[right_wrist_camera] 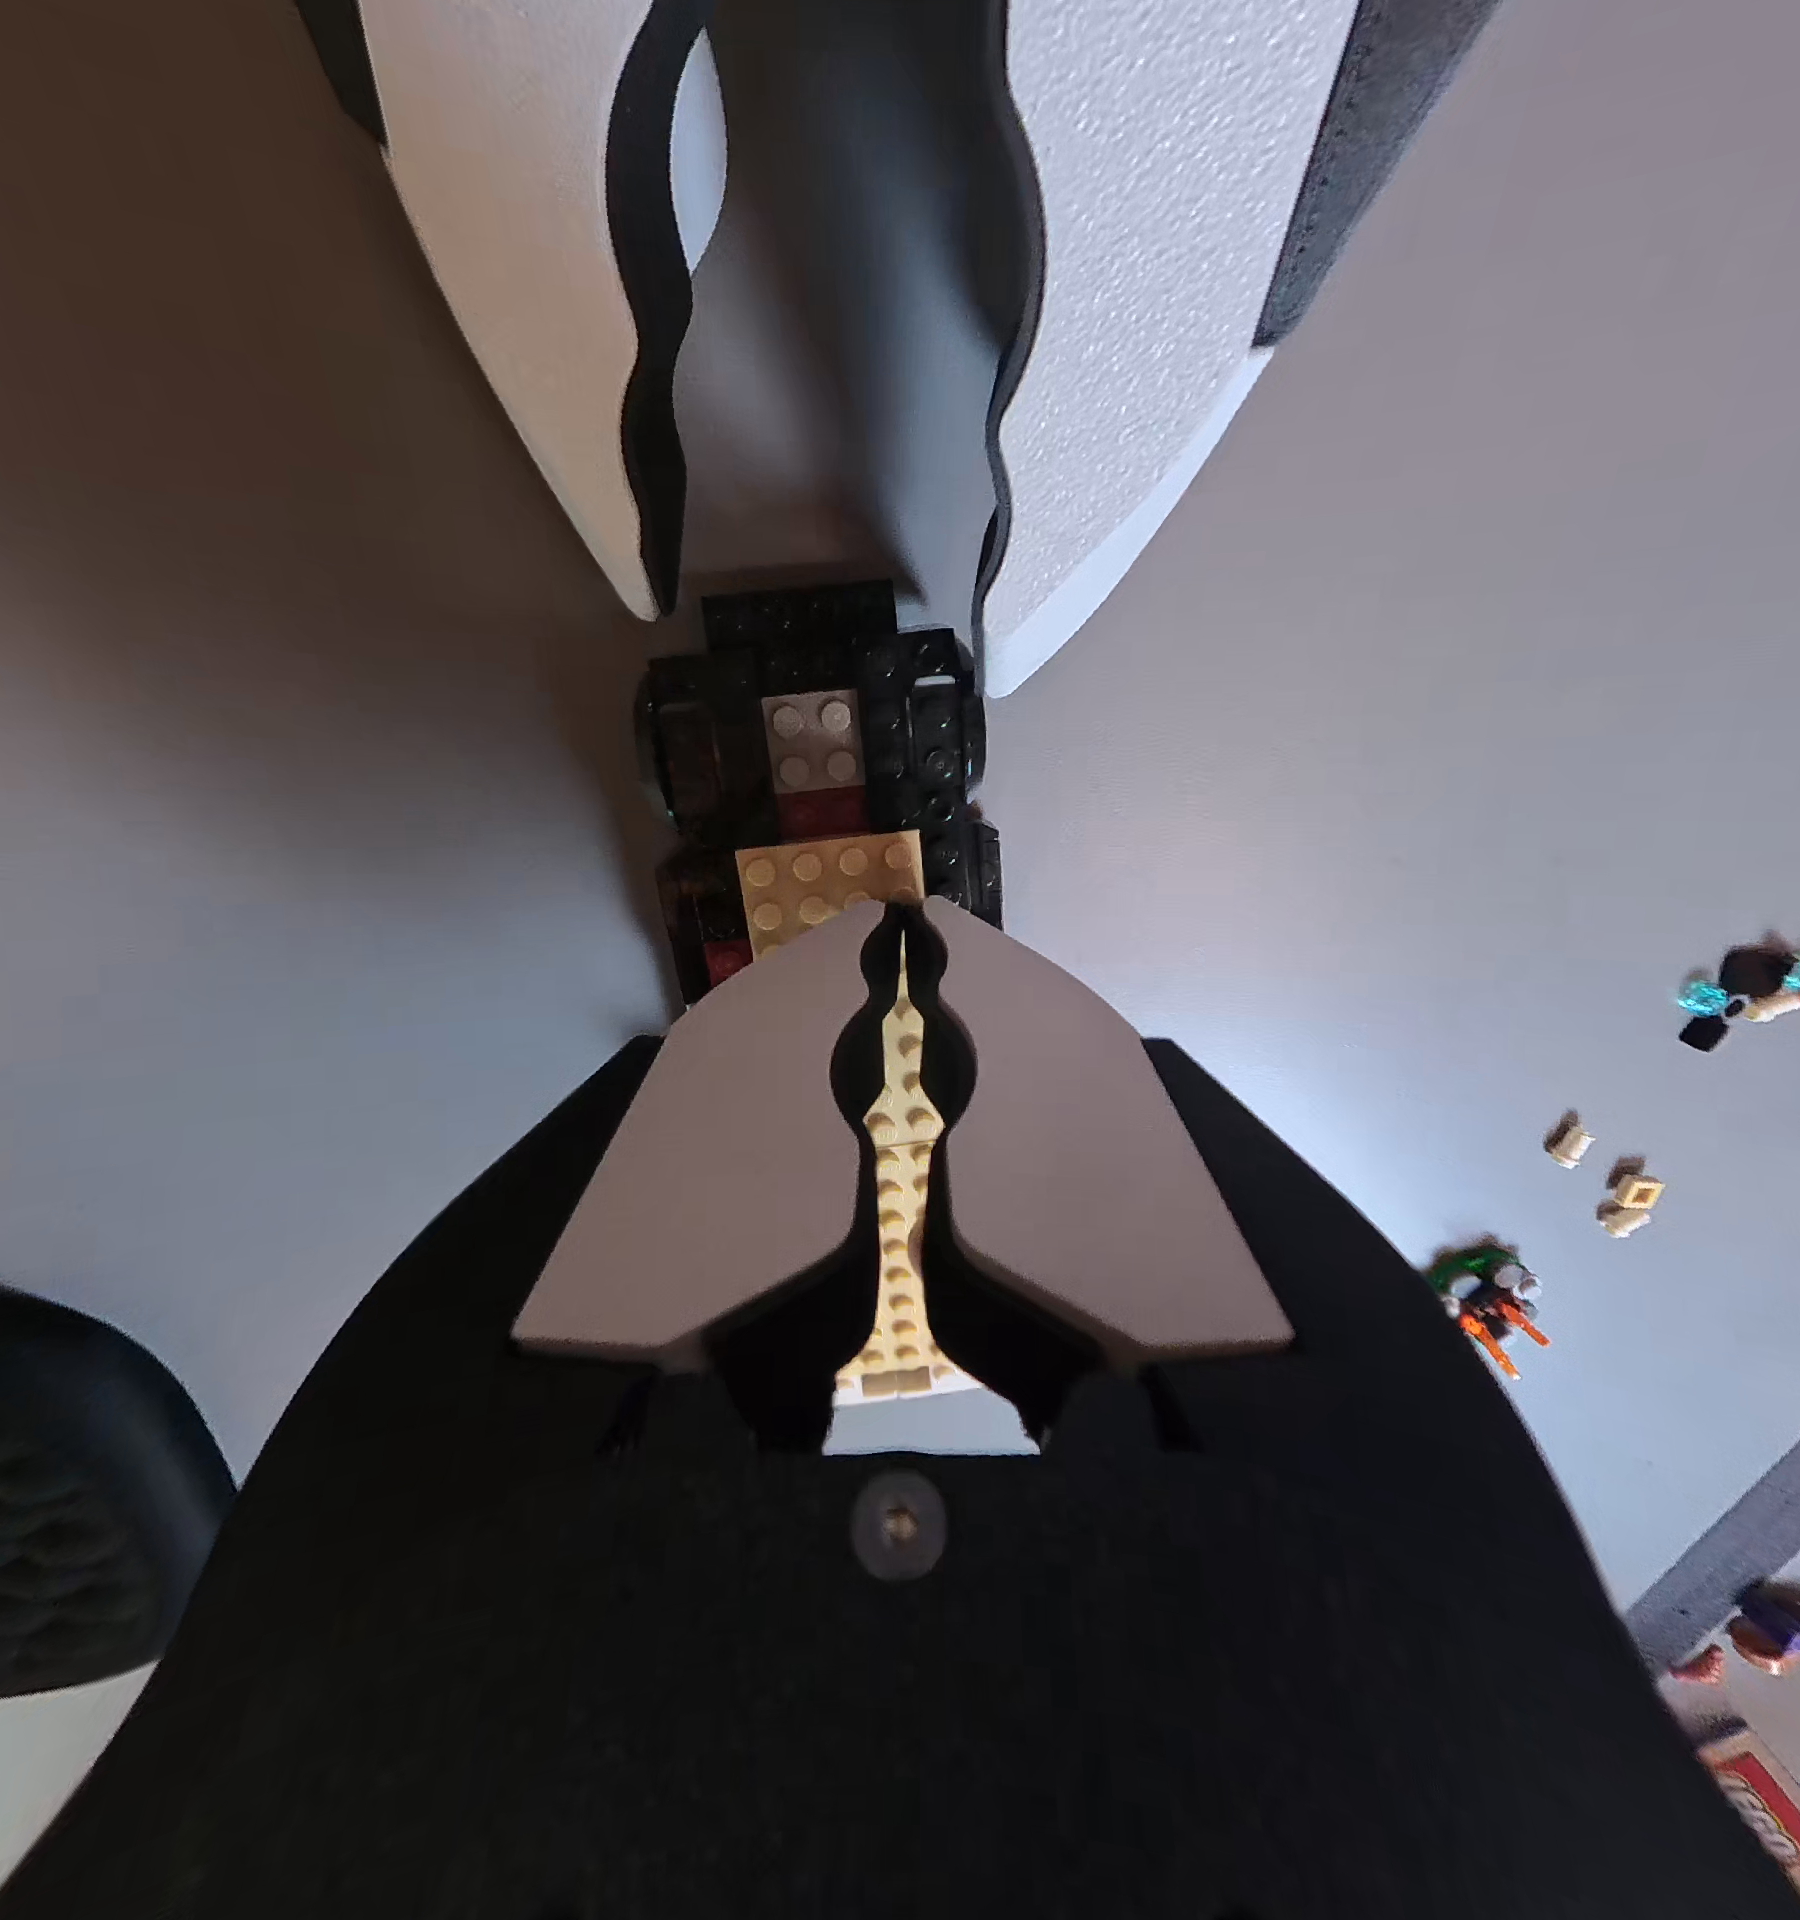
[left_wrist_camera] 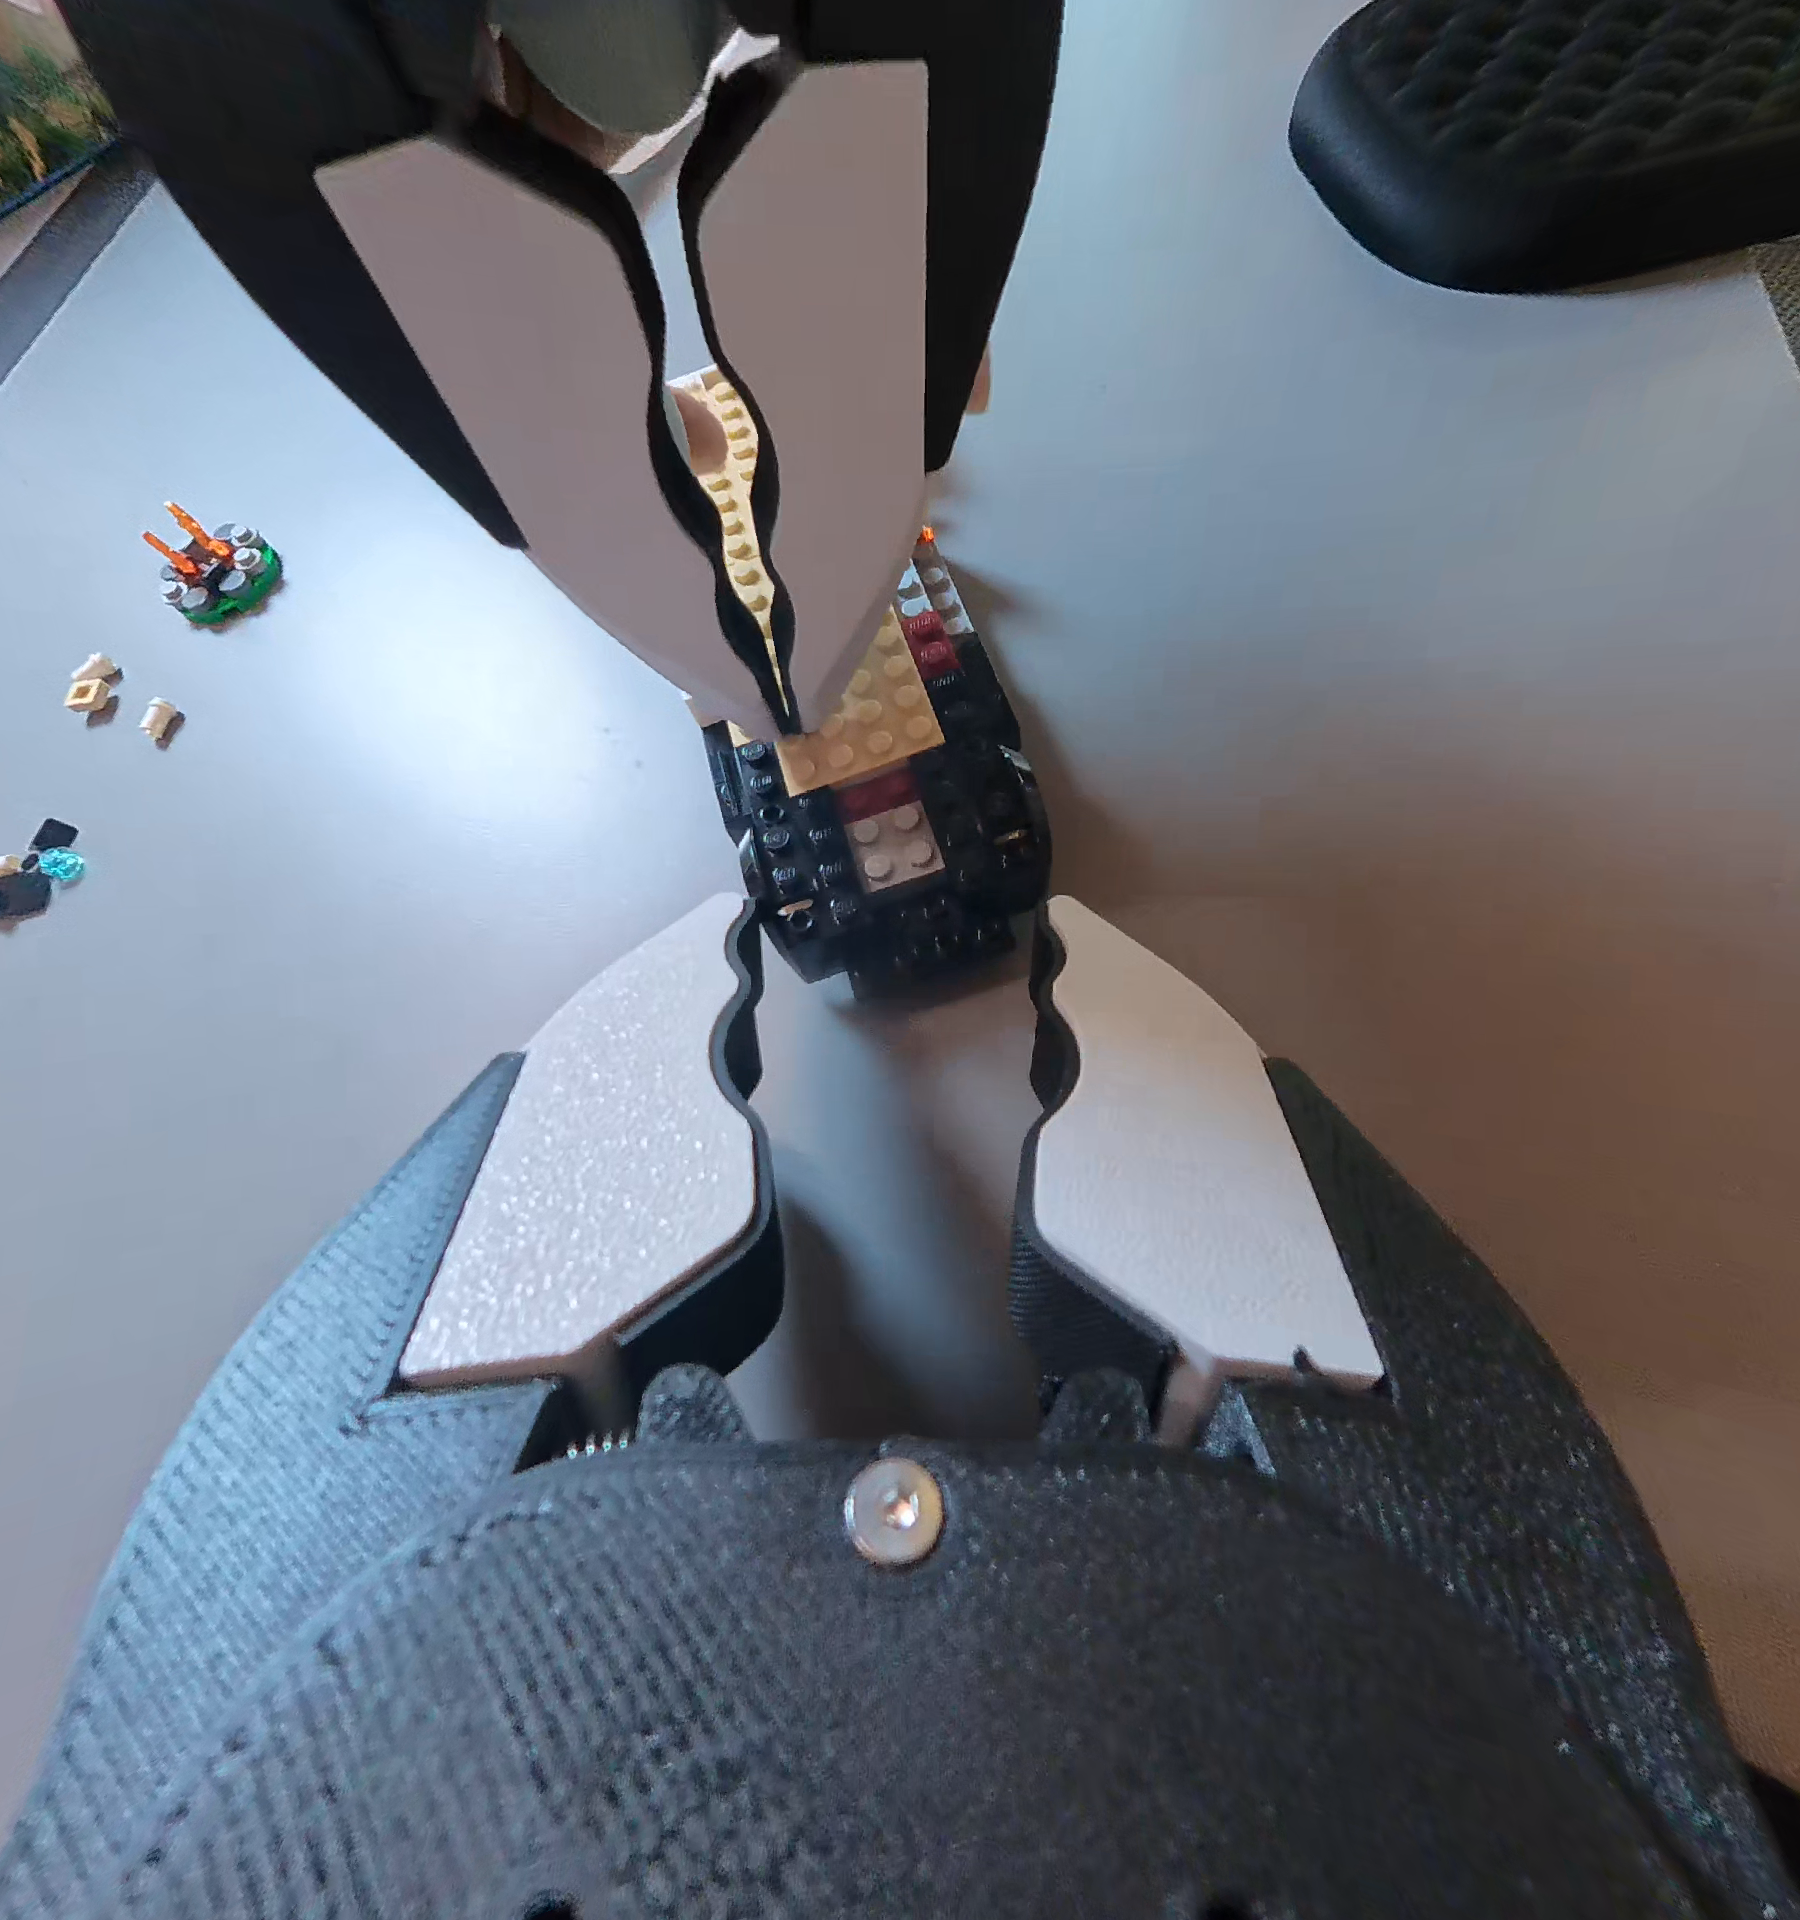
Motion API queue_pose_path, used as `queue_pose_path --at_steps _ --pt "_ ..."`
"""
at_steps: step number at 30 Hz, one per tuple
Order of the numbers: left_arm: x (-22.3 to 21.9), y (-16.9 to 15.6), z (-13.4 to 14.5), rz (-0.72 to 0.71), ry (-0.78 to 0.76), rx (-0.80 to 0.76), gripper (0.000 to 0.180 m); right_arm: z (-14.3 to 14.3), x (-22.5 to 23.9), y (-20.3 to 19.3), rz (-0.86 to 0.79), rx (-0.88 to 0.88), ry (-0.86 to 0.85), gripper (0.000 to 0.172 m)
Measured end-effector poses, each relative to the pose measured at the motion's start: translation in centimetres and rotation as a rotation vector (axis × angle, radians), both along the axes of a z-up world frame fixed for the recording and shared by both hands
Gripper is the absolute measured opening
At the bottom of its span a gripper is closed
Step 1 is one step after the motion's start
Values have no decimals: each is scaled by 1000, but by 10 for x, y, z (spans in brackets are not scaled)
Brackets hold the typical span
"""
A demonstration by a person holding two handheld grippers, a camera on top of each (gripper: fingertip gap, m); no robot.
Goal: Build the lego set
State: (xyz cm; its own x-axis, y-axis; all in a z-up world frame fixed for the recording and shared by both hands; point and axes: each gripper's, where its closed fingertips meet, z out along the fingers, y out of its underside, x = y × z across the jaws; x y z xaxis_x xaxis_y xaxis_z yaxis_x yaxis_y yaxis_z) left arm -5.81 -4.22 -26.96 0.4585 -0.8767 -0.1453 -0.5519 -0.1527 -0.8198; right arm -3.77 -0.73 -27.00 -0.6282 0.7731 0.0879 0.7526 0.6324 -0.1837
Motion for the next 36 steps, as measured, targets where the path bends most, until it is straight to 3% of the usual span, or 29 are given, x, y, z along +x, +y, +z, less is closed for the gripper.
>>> queue_pose_path --at_steps 2,4,7,10,13,17,19,30,36 --pt "-1 0 1 4 -4 6 50 2 -1 1 -16 -18 62 2" --pt "-1 0 2 10 -16 2 51 15 -3 -1 -85 -113 159 19" --pt "0 0 5 19 -44 -17 53 32 7 3 -166 -201 273 27" --pt "5 -1 5 23 -65 -49 60 22 31 11 -177 -146 268 53" --pt "13 0 3 36 -55 -80 68 9 38 11 -147 -95 243 64" --pt "18 5 -9 54 32 -75 71 -5 31 8 -44 -29 174 71" --pt "18 7 -8 63 37 -47 63 -5 24 9 -4 -20 147 72" --pt "11 10 -6 67 71 20 61 -11 14 21 157 21 -11 79" --pt "8 8 1 54 77 81 61 -16 12 20 133 20 78 72"
